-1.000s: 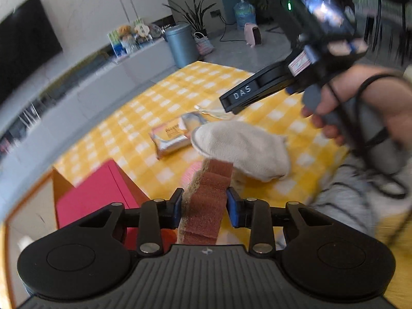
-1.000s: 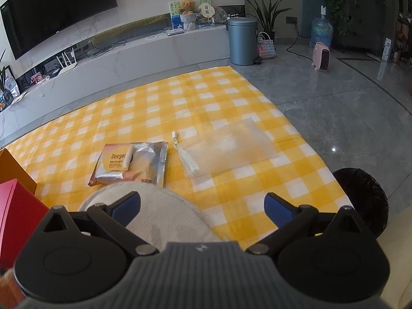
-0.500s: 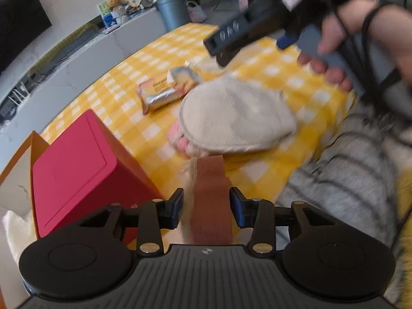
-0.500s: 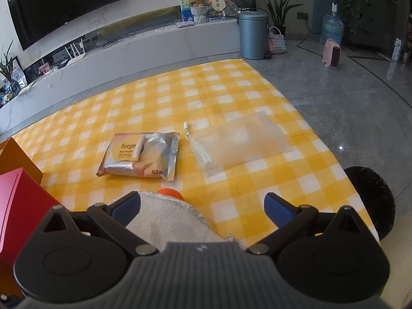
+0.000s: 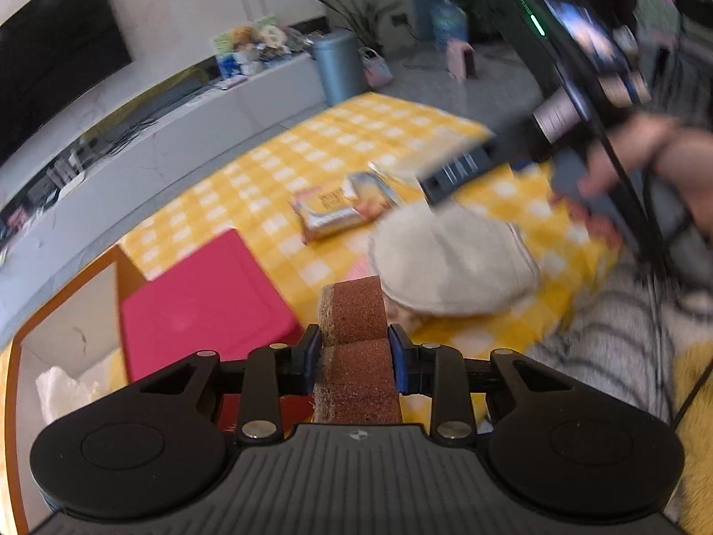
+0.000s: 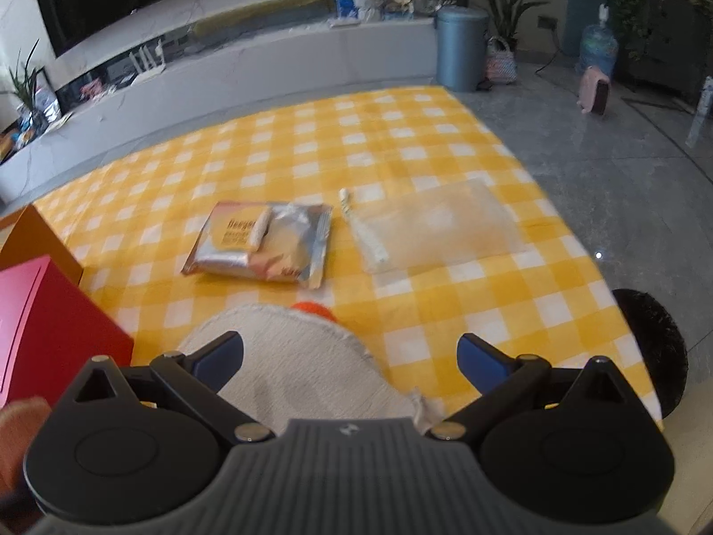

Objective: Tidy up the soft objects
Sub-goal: 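Grasp the white terry mitt with the right tool while the left holds the sponge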

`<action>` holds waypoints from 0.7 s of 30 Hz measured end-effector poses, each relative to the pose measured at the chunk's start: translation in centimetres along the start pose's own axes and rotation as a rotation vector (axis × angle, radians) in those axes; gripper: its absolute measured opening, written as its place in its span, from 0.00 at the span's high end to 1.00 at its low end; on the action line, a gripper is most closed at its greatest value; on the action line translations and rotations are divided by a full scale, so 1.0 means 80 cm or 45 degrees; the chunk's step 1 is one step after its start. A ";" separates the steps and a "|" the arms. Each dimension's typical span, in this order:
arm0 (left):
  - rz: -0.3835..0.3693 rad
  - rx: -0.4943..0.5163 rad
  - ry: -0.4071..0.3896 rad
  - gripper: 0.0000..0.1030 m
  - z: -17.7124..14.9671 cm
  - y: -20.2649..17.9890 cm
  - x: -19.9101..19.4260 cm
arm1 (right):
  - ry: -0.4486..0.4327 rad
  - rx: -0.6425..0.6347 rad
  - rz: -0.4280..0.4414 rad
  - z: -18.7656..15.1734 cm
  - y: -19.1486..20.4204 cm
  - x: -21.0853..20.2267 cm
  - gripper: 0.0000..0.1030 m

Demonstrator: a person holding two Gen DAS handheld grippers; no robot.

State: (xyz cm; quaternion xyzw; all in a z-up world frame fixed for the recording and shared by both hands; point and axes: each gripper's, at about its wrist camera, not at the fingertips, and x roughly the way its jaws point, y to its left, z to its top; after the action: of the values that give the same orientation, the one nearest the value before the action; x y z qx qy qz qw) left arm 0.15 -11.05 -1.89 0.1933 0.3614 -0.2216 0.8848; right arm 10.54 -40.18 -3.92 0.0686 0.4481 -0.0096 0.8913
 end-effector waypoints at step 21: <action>-0.178 -0.405 -0.232 0.65 -0.010 0.088 -0.047 | 0.162 0.118 -0.007 -0.008 0.062 0.043 0.03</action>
State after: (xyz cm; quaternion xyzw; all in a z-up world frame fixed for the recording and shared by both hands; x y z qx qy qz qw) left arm 1.01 -3.88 1.55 0.0047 0.3229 -0.2393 0.9156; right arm 12.46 -35.01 -6.45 0.1089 0.5031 -0.0284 0.8569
